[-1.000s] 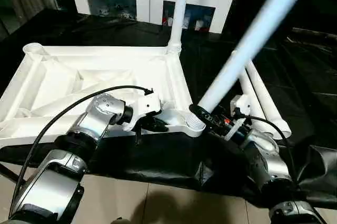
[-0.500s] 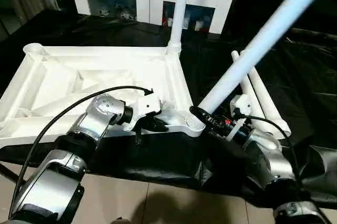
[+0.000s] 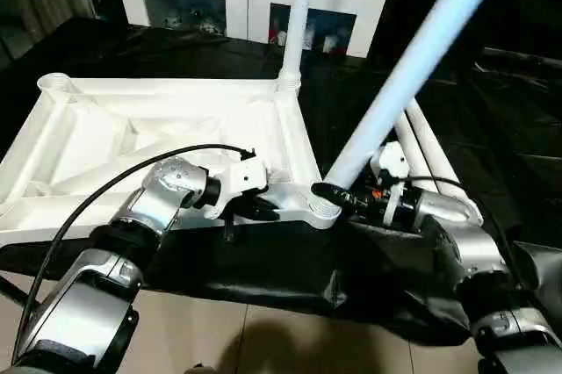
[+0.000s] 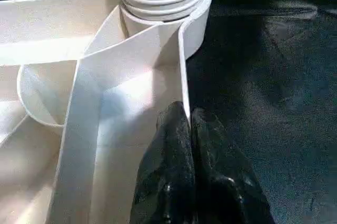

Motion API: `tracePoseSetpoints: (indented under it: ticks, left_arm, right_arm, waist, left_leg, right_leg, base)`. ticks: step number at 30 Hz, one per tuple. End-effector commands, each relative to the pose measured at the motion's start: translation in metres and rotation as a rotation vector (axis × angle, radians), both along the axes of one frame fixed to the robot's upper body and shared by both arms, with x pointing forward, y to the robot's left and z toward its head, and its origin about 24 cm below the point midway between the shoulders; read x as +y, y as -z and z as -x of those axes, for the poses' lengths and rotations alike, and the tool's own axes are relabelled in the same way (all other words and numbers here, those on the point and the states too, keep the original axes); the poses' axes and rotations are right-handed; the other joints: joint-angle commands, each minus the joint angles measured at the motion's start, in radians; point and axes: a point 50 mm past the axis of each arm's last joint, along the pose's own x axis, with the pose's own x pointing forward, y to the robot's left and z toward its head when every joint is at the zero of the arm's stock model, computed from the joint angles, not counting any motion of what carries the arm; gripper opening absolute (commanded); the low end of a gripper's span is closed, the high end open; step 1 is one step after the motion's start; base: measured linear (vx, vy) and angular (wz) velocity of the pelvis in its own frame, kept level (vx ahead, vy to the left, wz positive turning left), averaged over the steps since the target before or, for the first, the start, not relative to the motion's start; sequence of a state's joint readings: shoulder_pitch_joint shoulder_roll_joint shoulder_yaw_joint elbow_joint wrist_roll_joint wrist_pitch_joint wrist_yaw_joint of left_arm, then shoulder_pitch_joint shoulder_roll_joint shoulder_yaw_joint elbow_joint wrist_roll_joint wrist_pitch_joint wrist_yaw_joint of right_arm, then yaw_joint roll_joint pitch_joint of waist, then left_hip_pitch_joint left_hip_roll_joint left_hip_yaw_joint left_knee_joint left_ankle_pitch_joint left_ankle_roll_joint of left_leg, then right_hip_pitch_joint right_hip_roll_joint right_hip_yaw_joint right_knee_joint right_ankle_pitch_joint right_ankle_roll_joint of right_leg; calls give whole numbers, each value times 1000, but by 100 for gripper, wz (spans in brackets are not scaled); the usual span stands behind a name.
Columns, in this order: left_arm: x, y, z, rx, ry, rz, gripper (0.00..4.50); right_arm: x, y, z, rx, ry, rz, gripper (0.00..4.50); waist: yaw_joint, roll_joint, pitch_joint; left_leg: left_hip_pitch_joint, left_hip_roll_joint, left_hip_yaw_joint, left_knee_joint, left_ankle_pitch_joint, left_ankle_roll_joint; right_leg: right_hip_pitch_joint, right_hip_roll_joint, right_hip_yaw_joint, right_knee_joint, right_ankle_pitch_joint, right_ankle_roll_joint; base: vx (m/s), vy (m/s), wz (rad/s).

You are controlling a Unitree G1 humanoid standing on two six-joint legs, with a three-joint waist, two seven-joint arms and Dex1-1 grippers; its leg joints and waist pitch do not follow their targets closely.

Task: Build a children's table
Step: Insert table leg to table base

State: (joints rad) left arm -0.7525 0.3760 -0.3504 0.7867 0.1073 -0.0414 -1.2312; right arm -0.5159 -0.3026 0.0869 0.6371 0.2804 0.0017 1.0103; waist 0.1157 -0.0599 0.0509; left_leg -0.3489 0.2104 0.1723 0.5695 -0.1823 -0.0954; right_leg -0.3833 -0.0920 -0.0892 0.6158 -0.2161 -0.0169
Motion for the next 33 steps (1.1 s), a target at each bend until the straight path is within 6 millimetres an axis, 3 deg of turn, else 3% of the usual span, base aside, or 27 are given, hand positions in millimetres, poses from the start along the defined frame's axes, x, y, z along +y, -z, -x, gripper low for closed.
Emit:
tracePoseSetpoints:
  ticks: [1, 2, 9, 10, 18, 21, 33]
  left_arm:
    - [8, 4, 3, 26, 47, -78, 0]
    - [8, 4, 3, 20, 52, -86, 0]
    - [7, 3, 2, -21, 78, -135, 0]
    - [7, 3, 2, -22, 79, -136, 0]
    - [3, 4, 2, -32, 105, -157, 0]
    - [1, 5, 3, -30, 113, -156, 0]
    - [-4, 5, 1, -40, 119, -154, 0]
  right_arm:
    - [-37, 43, 17, 230, 129, 101, 186]
    - [-39, 46, 19, 244, 130, 112, 186]
    - [-41, 57, 31, 278, 100, 185, 186]
    - [-41, 57, 31, 278, 96, 185, 186]
    - [-23, 56, 33, 271, 6, 212, 186]
    - [-17, 53, 28, 262, -17, 234, 186]
    - [-15, 60, 25, 337, -92, 334, 186]
  waist:
    - [4, 17, -65]
    - [4, 14, -67]
    - [6, 19, -67]
    - [7, 23, -66]
    - [15, 21, -62]
    - [15, 19, -57]
    - [11, 17, -54]
  left_leg:
    - [4, 27, 0, -57, -99, 67]
    - [4, 27, 0, -56, -96, 66]
    - [5, 27, -2, -57, -117, 56]
    - [6, 28, -2, -58, -125, 54]
    - [10, 30, -4, -68, -202, 17]
    - [15, 30, -5, -74, -252, 1]
    - [16, 32, -6, -79, -270, -2]
  right_leg:
    - [55, -61, 52, -45, 88, -276]
    - [56, -60, 52, -45, 96, -275]
    - [56, -59, 50, -47, 103, -270]
    - [55, -59, 50, -48, 93, -268]
    - [52, -62, 52, -62, -35, -232]
    - [51, -65, 54, -72, -121, -213]
    - [46, -65, 56, -78, -172, -203]
  base:
    - [0, 0, 0]
    - [0, 0, 0]
    - [0, 0, 0]
    - [0, 0, 0]
    - [0, 0, 0]
    - [0, 0, 0]
    - [0, 0, 0]
